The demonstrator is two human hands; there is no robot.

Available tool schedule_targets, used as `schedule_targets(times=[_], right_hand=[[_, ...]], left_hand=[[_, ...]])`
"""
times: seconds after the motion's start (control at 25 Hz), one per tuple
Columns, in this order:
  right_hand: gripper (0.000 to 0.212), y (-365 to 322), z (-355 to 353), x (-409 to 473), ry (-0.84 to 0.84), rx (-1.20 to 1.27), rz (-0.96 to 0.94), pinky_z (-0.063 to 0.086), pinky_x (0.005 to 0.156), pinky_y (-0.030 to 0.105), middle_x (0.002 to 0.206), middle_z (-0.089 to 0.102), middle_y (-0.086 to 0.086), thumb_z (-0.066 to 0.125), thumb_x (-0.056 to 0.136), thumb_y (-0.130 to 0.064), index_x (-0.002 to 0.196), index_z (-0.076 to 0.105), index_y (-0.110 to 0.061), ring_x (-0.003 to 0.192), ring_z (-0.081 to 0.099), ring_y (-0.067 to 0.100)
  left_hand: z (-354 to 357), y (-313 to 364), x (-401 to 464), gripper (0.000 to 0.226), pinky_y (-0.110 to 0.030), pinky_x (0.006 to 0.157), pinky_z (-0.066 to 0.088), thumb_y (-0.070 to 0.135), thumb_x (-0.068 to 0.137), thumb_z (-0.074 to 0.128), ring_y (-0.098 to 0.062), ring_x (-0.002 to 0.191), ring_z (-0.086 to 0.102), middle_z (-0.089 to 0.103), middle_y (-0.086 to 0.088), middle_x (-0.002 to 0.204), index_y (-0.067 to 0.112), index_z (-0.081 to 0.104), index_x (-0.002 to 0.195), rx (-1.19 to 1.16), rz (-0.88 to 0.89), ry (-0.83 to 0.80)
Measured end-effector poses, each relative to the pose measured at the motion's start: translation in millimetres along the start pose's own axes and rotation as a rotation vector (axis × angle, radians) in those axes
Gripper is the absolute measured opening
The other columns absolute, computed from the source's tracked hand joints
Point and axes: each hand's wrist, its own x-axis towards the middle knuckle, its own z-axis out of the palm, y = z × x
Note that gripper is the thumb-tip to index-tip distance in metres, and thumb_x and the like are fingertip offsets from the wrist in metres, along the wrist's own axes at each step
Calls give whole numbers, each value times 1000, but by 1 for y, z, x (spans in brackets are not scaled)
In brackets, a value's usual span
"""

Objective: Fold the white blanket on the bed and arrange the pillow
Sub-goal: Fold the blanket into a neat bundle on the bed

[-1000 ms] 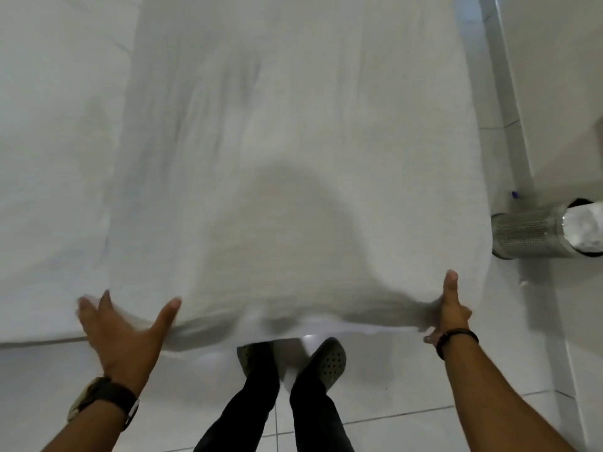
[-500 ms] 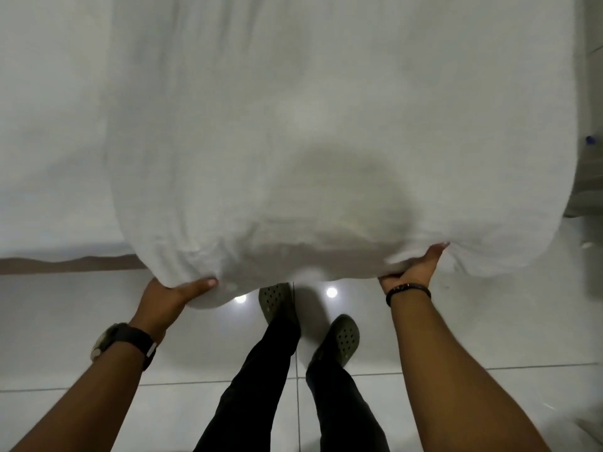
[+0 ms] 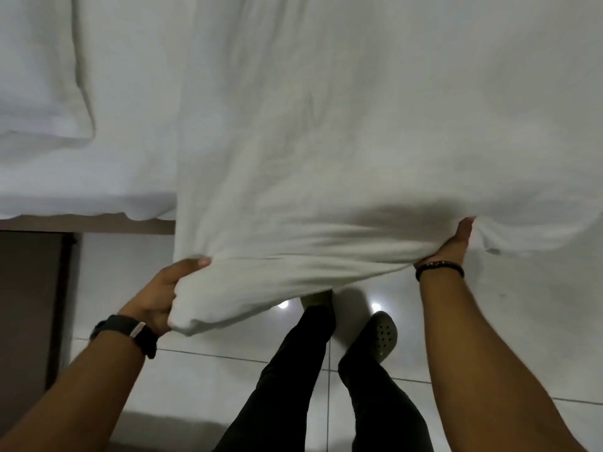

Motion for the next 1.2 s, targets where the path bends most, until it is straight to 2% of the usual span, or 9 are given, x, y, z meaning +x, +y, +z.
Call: schedule_targets(times=[0.2,0.32,0.48,0.6,0.72,0.84,0.96,1.04,1.2], right_hand=[[34,-49,-40,-91,-2,-39,54,60,72,37,112,74,4,63,87,-40,115,71,-21,92,72,23],[33,-81,-34,-148,-33,43,-6,57,83,43,112,73,11,64,88,-28,116,70,-12,94,70,30],[44,-114,-10,-195,-80,2,-75,55,90,48,119,70,12,67,82,-28,123,67,-14,110,66,36],[43,-138,-8,-210,-99,-8,-128,56,88,44,120,70,11,65,84,-28,125,66,-14,111,66,34],[39,-156,-10,-216,-133,-13,-97,60,70,38,110,72,9,62,87,-30,123,66,-14,94,69,30],[34,-159,-5,-222,-159,-7,-42,59,60,34,104,73,7,61,87,-33,118,67,-18,88,69,28],[29,-163,22,-230,-140,1,-60,59,59,32,99,74,5,60,86,-34,111,68,-19,85,70,27],[24,-170,50,-232,-78,0,-85,53,49,26,82,70,4,66,81,-34,100,65,-17,65,66,23],[33,-193,112,-221,188,51,-168,35,37,17,66,49,3,71,72,-22,92,47,-12,42,40,17]], left_hand=[[42,-43,-24,35,-39,85,57,43,84,59,-24,99,71,71,-8,120,20,78,103,-348,85,84],[115,-84,-37,73,-49,109,39,69,77,54,-32,123,54,58,-14,132,13,58,124,-458,-72,56],[194,-77,-29,113,-60,109,32,97,39,56,-36,103,56,63,-14,113,17,61,120,-523,-137,-16],[204,-40,-10,90,-57,102,43,83,52,67,-31,114,62,68,-2,125,35,62,128,-755,49,32],[173,-17,-16,58,-45,95,52,49,79,70,-23,113,64,64,-2,132,28,59,132,-880,193,150],[143,1,-45,32,-40,94,52,37,89,64,-19,102,66,71,1,115,26,64,120,-822,220,139],[129,46,-83,34,-35,93,54,28,94,57,-17,93,70,75,0,99,17,63,125,-791,304,130],[118,90,-99,33,-33,70,61,22,90,57,-18,82,73,76,-1,91,17,62,122,-765,364,156],[110,162,-107,44,-40,62,61,21,70,70,-27,99,71,71,-5,112,19,64,113,-805,373,245]])
